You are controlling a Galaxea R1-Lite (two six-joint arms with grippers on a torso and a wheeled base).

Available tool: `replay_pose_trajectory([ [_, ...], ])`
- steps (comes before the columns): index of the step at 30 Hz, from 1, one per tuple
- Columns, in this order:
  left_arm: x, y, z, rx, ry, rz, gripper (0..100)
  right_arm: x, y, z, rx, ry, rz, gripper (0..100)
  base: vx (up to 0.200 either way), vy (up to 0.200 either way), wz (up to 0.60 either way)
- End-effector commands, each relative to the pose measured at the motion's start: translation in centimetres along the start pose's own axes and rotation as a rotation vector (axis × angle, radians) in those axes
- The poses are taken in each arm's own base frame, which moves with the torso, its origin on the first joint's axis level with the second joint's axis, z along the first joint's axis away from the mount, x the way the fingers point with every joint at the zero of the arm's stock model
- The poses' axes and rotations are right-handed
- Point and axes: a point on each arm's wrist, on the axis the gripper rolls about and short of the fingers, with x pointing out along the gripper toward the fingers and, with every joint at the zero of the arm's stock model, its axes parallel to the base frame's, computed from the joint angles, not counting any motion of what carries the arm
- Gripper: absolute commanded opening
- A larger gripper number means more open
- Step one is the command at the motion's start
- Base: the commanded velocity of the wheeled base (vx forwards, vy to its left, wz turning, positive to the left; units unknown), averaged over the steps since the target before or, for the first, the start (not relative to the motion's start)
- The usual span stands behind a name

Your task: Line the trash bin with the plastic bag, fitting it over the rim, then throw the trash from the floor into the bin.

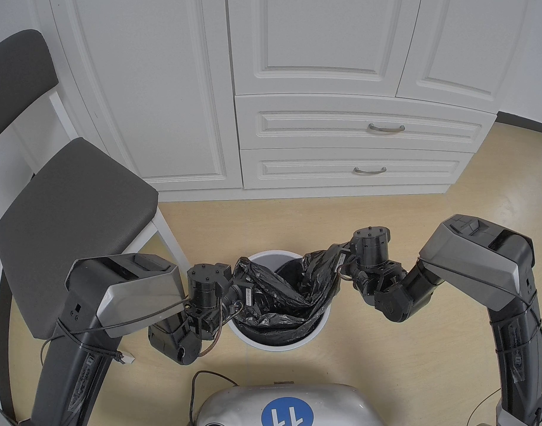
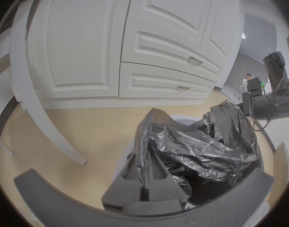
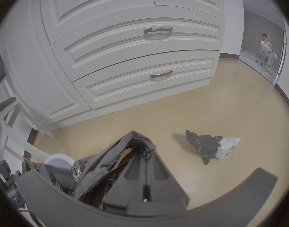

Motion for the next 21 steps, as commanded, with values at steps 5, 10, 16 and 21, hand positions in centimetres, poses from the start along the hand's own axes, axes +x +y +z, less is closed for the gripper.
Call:
replay_pose_trajectory([
  [5,0.1,0.0,-1.0,0.003,0.017,0.0,0,0.2,-0.1,-1.0,-0.007,0.012,-0.001,0,0.0,0.0,0.0],
  [10,-1.5,-0.1,1.8,0.0,-0.021,-0.007,0,-2.7,0.4,2.1,-0.013,-0.011,0.021,0,0.0,0.0,0.0],
  [16,-5.2,0.0,4.8,0.011,-0.005,-0.051,0,-6.1,-0.2,3.6,-0.11,0.018,0.022,0,0.0,0.0,0.0],
  [21,-8.6,0.7,5.7,0.047,0.111,-0.118,0,-8.8,-1.8,3.7,-0.238,0.084,0.015,0,0.0,0.0,0.0],
])
